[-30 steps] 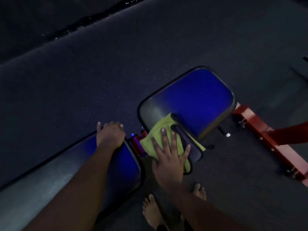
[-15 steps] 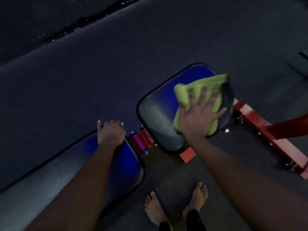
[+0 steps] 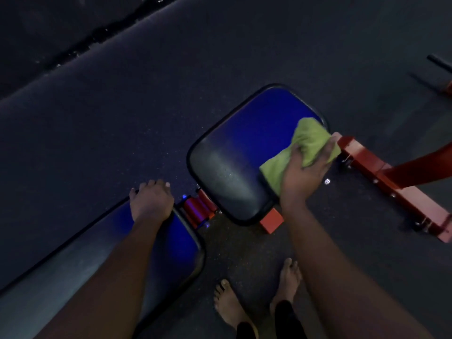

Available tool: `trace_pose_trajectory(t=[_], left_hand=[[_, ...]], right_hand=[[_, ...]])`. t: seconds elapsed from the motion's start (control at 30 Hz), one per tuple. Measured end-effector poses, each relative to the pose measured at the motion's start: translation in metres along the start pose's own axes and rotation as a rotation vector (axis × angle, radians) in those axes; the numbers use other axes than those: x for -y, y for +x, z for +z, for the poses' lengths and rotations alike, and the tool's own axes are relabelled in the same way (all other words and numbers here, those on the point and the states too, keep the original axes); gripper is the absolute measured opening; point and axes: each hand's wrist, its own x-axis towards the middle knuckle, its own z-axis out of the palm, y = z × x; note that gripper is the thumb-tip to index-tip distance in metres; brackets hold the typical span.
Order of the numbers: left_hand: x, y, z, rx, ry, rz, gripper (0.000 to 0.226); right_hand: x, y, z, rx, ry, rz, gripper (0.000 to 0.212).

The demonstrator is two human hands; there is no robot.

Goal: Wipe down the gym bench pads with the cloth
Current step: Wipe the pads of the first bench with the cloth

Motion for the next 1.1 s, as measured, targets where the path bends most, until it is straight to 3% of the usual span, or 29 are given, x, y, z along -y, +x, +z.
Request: trace_pose_trajectory(t=[0.07,0.3,0.53,0.67,0.77,0.93,1.03,1.1], left_hand=[[0.000,0.002,-0.003,-0.001,0.005,0.003,0.045],[0.000,0.005,-0.006,0.015,0.032,0.022,0.043],[0.005,0.003,-0.007,-0.014,0.030,0.054,0.040],[0.004,0.005,-0.006,0.022,0.017,0.039,0.043],[0.005,0.008,-0.009,0.058,0.009,0.031,0.047],[0.010,0.008,-0.018,0.104,-0.046,0.054,0.049],[0.013,0.004,-0.020,0.106,-0.060,0.052,0.049],[0.014,0.004,-0.020,0.111,-0.062,0.039,0.049]], right_hand=[[0.005,0.013,0.001,-0.010,0.136,0.078,0.081],[-0.041,-0.124,-0.001,0.028,0.066,0.262,0.084],[0.014,-0.001,0.006,-0.076,-0.137,0.182,0.076],[0.051,0.074,0.017,0.033,-0.463,0.116,0.072],[0.084,0.115,0.039,0.277,-0.822,-0.078,0.067],[0.123,0.117,0.104,0.649,-1.122,-0.521,0.064],[0.110,0.090,0.105,0.735,-1.195,-0.930,0.059],[0.092,0.086,0.082,0.672,-1.093,-0.996,0.058]])
